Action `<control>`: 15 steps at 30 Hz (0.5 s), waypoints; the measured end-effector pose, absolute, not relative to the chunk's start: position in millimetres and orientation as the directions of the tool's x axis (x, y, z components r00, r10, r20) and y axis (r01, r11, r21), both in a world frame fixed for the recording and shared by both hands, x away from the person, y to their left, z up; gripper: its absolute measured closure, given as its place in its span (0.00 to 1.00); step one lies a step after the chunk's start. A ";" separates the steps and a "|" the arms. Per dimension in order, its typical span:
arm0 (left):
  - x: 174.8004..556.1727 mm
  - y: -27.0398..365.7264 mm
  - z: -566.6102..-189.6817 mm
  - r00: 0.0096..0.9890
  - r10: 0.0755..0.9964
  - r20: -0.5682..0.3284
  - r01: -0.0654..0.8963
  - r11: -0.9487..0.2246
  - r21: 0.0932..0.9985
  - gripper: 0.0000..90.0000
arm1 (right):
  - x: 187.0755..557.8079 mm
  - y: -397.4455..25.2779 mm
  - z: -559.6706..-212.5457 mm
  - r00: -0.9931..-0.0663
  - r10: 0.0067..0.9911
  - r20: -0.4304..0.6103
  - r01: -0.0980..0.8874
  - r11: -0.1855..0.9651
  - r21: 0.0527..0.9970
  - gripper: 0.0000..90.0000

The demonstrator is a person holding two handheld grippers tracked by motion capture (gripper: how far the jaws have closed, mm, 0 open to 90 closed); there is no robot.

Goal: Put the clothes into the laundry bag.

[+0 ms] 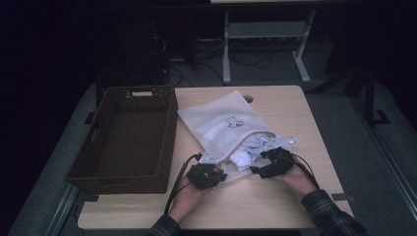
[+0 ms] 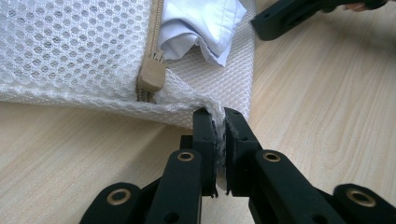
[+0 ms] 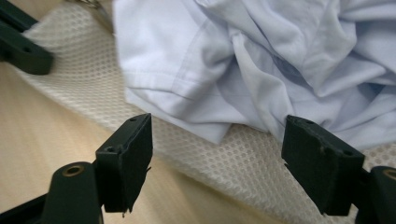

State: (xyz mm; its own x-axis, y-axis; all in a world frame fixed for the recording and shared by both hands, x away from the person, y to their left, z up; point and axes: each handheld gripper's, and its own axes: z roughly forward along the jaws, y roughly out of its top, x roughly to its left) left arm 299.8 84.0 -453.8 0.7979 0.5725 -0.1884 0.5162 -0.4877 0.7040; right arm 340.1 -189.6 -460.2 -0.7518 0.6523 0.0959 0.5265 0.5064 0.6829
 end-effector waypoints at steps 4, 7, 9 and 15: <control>299.6 83.6 -454.2 0.797 0.574 -0.189 0.518 -0.488 0.702 0.94 | 346.0 -187.6 -465.9 -0.746 0.655 0.120 0.536 0.483 0.692 0.25; 299.5 83.0 -454.6 0.796 0.575 -0.188 0.519 -0.490 0.700 0.94 | 351.0 -182.9 -469.9 -0.747 0.653 0.120 0.538 0.489 0.687 0.28; 299.2 82.6 -454.6 0.795 0.576 -0.190 0.521 -0.488 0.701 0.94 | 352.5 -179.7 -472.4 -0.751 0.653 0.095 0.524 0.502 0.688 0.34; 299.4 82.6 -455.2 0.796 0.575 -0.189 0.520 -0.490 0.700 0.94 | 351.9 -177.4 -470.1 -0.750 0.661 0.032 0.495 0.528 0.690 0.72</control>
